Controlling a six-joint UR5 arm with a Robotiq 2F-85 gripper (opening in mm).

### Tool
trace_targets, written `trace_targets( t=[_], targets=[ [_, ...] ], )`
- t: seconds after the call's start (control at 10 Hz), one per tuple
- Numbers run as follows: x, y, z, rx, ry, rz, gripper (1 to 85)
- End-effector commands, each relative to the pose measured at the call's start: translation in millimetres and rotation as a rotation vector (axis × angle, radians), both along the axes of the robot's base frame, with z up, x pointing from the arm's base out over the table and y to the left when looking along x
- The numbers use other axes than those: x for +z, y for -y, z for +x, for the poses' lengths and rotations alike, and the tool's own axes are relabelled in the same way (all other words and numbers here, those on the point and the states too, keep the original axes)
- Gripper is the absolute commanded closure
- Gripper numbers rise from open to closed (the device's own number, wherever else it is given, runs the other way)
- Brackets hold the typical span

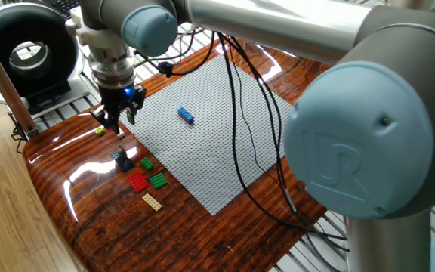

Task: Build with small Lego blocks

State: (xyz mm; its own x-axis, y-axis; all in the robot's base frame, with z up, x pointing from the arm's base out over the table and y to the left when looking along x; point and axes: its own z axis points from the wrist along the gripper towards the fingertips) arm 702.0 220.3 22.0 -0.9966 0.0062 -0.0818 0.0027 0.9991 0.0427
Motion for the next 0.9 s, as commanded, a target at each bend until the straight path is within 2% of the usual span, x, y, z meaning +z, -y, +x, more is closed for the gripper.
trace_targets(
  t=[0.0, 0.3, 0.6, 0.8],
  targets=[
    [2.1, -1, 3.9, -0.044, 0.016, 0.004, 43.7],
    [2.1, -5, -6.4, -0.058, 0.021, 0.013, 43.7],
    [-0.1, 2, 5.1, -0.057, 0.041, 0.01, 43.7],
    [0.2, 1, 7.1, -0.062, 0.049, 0.013, 43.7]
  ],
)
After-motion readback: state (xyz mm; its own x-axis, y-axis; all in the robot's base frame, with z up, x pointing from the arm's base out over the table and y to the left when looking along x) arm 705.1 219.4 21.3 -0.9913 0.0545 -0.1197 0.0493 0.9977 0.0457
